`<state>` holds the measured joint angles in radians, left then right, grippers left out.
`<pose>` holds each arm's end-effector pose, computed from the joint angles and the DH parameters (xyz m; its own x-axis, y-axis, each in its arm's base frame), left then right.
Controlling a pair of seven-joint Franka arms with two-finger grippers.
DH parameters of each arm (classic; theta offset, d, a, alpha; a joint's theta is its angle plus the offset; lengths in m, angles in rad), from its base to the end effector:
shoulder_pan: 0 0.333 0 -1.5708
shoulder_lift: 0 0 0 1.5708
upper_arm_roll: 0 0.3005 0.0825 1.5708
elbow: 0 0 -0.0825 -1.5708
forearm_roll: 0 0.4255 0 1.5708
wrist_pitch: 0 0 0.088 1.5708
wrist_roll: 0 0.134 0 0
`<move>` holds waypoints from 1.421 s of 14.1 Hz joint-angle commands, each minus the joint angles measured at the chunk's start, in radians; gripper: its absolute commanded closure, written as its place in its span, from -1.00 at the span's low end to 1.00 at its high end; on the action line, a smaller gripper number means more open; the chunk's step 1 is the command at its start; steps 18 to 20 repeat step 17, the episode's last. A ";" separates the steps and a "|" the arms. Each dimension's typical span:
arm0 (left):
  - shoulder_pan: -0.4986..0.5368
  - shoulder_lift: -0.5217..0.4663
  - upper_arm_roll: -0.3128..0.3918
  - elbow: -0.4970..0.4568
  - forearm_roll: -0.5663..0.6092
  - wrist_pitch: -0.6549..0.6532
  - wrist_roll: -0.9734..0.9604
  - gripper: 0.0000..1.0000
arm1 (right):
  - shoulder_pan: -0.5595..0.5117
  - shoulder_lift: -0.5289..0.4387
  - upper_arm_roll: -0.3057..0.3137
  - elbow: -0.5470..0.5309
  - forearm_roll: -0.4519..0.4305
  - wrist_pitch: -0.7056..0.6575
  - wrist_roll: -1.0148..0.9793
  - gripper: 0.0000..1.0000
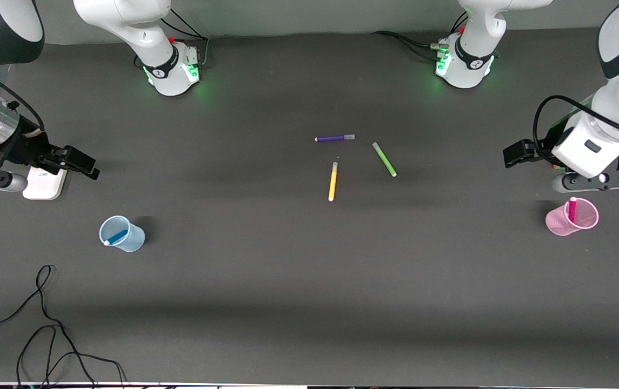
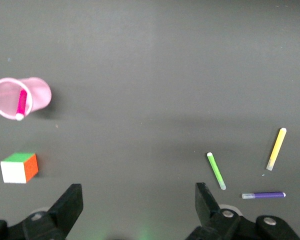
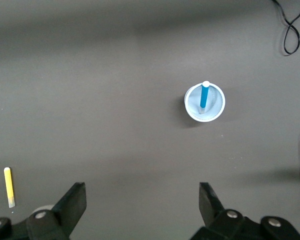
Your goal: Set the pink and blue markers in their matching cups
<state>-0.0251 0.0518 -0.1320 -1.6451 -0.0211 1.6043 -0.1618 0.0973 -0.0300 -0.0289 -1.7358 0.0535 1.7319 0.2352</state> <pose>0.5979 -0.0961 0.5159 0.9954 0.0056 -0.0953 0.0068 -0.9999 0.0125 0.5959 0.0470 0.5288 0.9846 -0.1742 0.0126 -0.1731 -0.9832 -0.0584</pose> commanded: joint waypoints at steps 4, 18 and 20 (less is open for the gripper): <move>0.005 -0.029 -0.003 -0.036 0.064 0.069 0.264 -1.00 | 0.024 0.004 -0.006 0.001 -0.004 0.003 -0.013 -0.99; 0.047 -0.043 0.000 -0.073 0.056 0.089 0.329 -1.00 | 0.025 0.022 -0.005 -0.002 -0.044 -0.002 -0.002 -0.99; 0.047 -0.043 0.000 -0.073 0.056 0.089 0.329 -1.00 | 0.025 0.022 -0.005 -0.002 -0.044 -0.002 -0.002 -0.99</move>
